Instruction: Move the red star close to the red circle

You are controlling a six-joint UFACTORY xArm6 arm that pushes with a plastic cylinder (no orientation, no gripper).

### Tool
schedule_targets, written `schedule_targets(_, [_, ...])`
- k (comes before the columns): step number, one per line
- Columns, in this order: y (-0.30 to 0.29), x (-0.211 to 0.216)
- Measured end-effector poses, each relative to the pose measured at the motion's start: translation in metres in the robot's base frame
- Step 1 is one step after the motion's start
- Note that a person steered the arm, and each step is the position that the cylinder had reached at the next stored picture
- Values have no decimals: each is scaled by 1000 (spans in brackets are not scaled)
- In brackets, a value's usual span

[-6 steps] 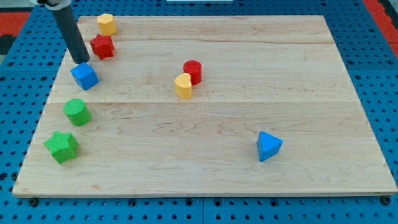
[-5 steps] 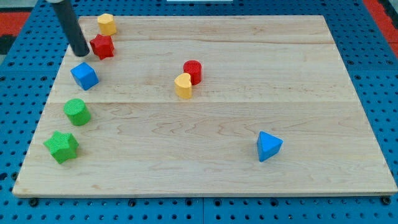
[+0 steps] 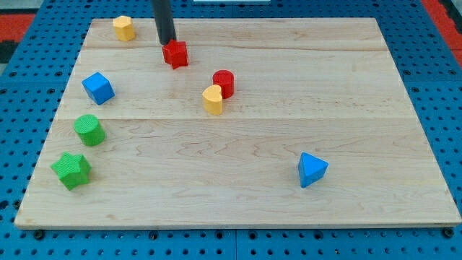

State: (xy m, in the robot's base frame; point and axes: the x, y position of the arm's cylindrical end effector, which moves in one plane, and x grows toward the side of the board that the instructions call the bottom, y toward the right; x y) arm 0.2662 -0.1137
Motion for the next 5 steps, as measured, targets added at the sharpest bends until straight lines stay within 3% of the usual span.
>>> schedule_targets(1, [0,42])
schedule_targets(2, [2,45])
schedule_targets(3, [45,54])
schedule_targets(4, [18,24])
schedule_targets(5, [-49,27])
